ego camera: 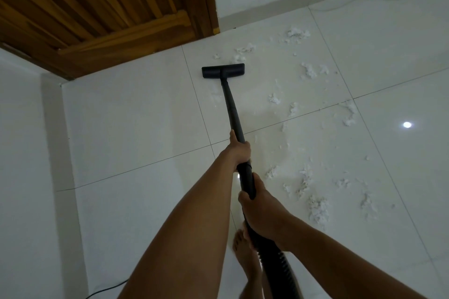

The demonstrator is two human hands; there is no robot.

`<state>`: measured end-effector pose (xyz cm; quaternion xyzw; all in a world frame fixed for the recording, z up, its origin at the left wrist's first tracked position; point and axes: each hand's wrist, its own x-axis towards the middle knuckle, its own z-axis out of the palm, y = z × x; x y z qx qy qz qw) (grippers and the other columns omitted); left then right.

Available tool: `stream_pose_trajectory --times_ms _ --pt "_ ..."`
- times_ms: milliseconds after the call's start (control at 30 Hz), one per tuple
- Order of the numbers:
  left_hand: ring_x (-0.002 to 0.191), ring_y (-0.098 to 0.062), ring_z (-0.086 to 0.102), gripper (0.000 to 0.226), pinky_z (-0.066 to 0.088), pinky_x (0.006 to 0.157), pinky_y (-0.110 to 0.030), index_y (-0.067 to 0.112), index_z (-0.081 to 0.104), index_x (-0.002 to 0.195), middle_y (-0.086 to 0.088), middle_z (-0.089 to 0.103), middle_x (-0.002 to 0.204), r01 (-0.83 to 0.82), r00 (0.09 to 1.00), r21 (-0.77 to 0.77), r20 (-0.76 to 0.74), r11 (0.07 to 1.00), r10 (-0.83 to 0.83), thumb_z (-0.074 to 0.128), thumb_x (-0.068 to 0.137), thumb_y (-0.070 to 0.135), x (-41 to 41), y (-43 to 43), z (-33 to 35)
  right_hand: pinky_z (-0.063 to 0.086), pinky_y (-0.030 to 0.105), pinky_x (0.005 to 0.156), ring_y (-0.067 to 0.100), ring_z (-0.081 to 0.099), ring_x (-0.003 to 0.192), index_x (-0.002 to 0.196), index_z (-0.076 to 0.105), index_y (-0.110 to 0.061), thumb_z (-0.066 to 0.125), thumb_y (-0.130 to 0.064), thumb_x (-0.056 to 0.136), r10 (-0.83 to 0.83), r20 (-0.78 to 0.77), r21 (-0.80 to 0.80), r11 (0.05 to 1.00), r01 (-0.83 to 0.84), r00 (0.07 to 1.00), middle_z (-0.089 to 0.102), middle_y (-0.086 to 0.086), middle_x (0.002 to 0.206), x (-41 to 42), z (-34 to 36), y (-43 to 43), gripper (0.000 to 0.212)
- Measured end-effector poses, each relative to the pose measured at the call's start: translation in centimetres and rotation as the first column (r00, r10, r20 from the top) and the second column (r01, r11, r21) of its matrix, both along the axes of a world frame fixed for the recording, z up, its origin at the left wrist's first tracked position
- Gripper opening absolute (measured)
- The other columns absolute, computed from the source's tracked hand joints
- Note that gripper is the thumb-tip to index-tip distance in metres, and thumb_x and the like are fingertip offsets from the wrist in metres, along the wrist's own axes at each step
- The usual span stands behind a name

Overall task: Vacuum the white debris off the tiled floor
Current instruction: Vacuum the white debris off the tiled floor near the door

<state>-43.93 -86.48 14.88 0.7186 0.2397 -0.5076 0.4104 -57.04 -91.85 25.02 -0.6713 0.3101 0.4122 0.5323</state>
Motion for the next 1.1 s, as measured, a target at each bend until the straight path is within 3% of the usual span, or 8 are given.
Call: stream_pose_trajectory --times_ms 200,533,700,1100 --pt "0.069 -0.016 0.057 0.072 0.051 0.058 -0.030 0.040 -0.015 0.156 -0.012 0.057 0.087 0.002 1.000 0.001 0.015 1.000 -0.002 0.036 0.107 0.030 0.8 -0.1 -0.6 0.059 0.035 0.056 0.022 0.064 0.050 0.146 0.020 -0.049 0.040 -0.028 0.101 -0.005 -0.011 0.018 1.000 0.005 1.000 0.065 0.014 0.077 0.8 -0.6 -0.1 0.054" --pt "0.070 -0.017 0.057 0.072 0.051 0.057 -0.031 0.041 -0.015 0.156 -0.014 0.056 0.095 -0.005 1.000 -0.007 0.025 1.000 0.005 0.036 0.107 0.030 3.0 -0.1 -1.3 0.053 0.028 0.048 0.018 0.061 0.053 0.151 0.020 -0.044 0.040 -0.025 0.105 -0.061 -0.041 0.073 0.995 0.064 0.997 0.059 0.014 0.081 3.1 -0.7 -0.3 0.054" --pt "0.074 -0.018 0.058 0.072 0.054 0.065 -0.033 0.042 -0.014 0.156 -0.014 0.056 0.102 0.009 1.000 0.004 0.025 1.000 -0.009 0.036 0.106 0.030 3.9 -0.2 -1.7 0.058 0.034 0.056 0.019 0.061 0.057 0.153 0.017 -0.044 0.040 -0.026 0.106 -0.060 -0.040 0.080 0.995 0.063 0.997 0.060 0.014 0.083 3.9 -0.9 -0.4 0.056" --pt "0.075 -0.018 0.058 0.072 0.055 0.067 -0.034 0.042 -0.013 0.156 -0.013 0.057 0.098 0.016 0.999 0.004 0.050 1.000 -0.016 0.037 0.106 0.031 6.3 -0.6 -2.4 0.054 0.031 0.050 0.019 0.060 0.054 0.151 0.019 -0.045 0.039 -0.027 0.106 -0.084 -0.057 0.095 0.991 0.089 0.995 0.058 0.014 0.082 6.4 -1.4 -0.8 0.052"
